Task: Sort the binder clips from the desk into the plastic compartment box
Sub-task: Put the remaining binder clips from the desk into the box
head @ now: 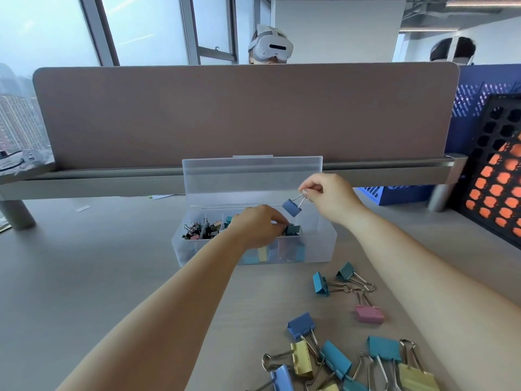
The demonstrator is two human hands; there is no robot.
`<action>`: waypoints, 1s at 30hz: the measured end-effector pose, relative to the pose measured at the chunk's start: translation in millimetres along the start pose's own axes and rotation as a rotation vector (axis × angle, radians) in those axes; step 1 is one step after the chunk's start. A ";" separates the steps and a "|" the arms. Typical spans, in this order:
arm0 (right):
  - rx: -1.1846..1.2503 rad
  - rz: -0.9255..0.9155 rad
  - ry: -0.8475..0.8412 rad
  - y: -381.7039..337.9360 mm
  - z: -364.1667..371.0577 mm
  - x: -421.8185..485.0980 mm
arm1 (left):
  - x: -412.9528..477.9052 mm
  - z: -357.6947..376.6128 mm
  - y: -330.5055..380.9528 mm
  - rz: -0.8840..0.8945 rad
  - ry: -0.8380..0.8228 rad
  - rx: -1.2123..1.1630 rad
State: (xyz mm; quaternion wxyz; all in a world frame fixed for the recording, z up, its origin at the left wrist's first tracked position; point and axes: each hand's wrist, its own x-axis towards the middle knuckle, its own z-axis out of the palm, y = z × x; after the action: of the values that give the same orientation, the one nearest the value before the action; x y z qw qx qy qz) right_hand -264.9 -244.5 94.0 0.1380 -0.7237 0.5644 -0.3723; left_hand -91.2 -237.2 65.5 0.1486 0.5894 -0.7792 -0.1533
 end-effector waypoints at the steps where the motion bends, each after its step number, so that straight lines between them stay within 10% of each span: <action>1: 0.035 0.011 -0.039 -1.1 -2.7 0.2 | 0.1 0.3 0.8 0.003 -0.029 0.048; 13: -0.088 -0.035 -0.277 -6.5 12.2 -4.4 | -4.4 -3.2 -6.3 0.047 0.142 -0.198; 30: -0.351 0.064 -0.214 -0.8 17.6 -13.2 | -5.7 -5.0 7.3 -0.021 -0.016 0.155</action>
State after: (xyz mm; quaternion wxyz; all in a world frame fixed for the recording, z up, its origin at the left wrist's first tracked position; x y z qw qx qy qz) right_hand -253.2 -236.0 77.4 0.0808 -0.7537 0.6255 -0.1848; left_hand -94.0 -230.1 72.8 0.0947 0.6059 -0.7837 -0.0985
